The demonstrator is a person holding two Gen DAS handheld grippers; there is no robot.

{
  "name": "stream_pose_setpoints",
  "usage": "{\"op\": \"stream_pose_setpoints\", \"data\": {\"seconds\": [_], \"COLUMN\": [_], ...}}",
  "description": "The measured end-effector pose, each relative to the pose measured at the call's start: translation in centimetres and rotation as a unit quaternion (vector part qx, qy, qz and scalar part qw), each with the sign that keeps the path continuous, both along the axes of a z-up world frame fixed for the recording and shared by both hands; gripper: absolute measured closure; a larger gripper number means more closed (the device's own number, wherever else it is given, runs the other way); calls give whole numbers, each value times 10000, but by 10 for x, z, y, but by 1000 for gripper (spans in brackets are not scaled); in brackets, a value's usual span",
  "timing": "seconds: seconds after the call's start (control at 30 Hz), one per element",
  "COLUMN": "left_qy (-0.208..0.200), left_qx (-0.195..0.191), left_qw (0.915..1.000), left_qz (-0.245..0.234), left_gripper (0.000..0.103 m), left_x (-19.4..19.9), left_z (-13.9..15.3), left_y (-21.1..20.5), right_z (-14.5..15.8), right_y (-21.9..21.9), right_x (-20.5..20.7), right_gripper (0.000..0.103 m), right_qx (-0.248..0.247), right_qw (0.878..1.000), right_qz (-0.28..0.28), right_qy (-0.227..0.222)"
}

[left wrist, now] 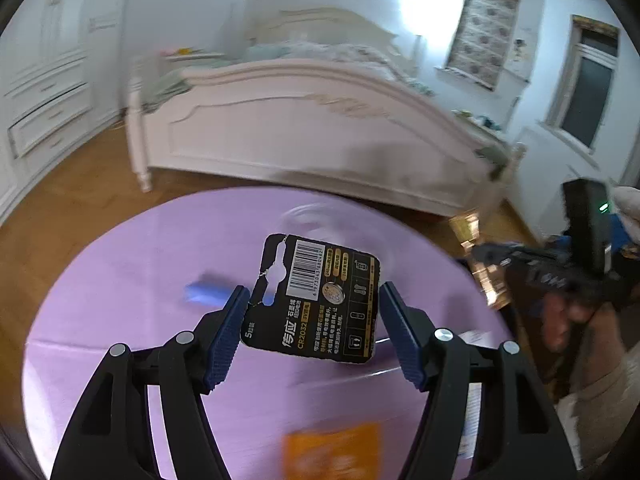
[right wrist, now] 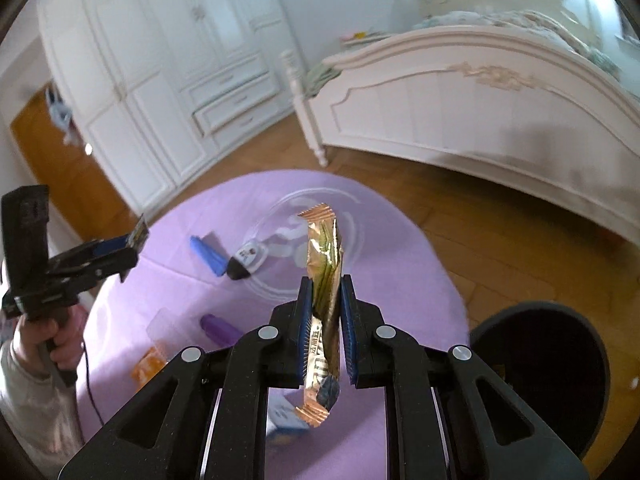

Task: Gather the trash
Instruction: 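Drop the battery card into the bin while the right tool drops the gold wrapper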

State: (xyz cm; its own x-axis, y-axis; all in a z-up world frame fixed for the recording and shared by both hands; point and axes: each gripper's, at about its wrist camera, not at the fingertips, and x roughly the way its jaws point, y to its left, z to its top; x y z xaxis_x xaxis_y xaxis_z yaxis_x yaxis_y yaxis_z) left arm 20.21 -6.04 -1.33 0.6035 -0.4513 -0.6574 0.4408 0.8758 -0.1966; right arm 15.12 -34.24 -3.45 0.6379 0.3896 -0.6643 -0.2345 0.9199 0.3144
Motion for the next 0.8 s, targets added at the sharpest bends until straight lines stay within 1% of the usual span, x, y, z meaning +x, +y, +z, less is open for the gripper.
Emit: {"op": "stream_pose_setpoints", "data": {"seconds": [0.07, 0.13, 0.23, 0.27, 0.33, 0.37, 0.5, 0.63, 0.7, 0.8], "left_qy": [-24, -22, 17, 36, 80, 141, 357, 581, 691, 806], "left_qx": [-83, -156, -199, -215, -232, -229, -232, -207, -165, -98], "left_qw": [9997, 9984, 9954, 9936, 9910, 9891, 9825, 9776, 9757, 9738], "left_qz": [-228, -550, -941, -1111, -1316, -1451, -1812, -2015, -2074, -2124], "left_gripper": [38, 38, 38, 38, 37, 38, 38, 38, 38, 37], "left_x": [1, -1, -5, -6, -8, -7, -8, -7, -5, -8], "left_z": [7, 13, 13, 12, 7, 3, -13, -30, -38, -48], "left_y": [-21, -53, -96, -116, -139, -157, -205, -240, -254, -267], "right_z": [1, -1, -5, -7, -11, -14, -27, -43, -51, -65], "right_y": [-14, -34, -67, -75, -99, -110, -150, -179, -185, -197], "right_x": [-9, -17, -28, -32, -41, -44, -60, -70, -72, -73], "right_gripper": [88, 88, 88, 88, 88, 88, 88, 88, 88, 88], "right_qx": [91, 211, 359, 391, 457, 486, 589, 643, 674, 751], "right_qw": [9998, 9991, 9968, 9960, 9933, 9918, 9851, 9793, 9770, 9731], "right_qz": [-167, -369, -717, -804, -1065, -1185, -1613, -1904, -2004, -2142], "right_qy": [-21, -19, 1, 7, 26, 46, 121, 232, 285, 386]}}
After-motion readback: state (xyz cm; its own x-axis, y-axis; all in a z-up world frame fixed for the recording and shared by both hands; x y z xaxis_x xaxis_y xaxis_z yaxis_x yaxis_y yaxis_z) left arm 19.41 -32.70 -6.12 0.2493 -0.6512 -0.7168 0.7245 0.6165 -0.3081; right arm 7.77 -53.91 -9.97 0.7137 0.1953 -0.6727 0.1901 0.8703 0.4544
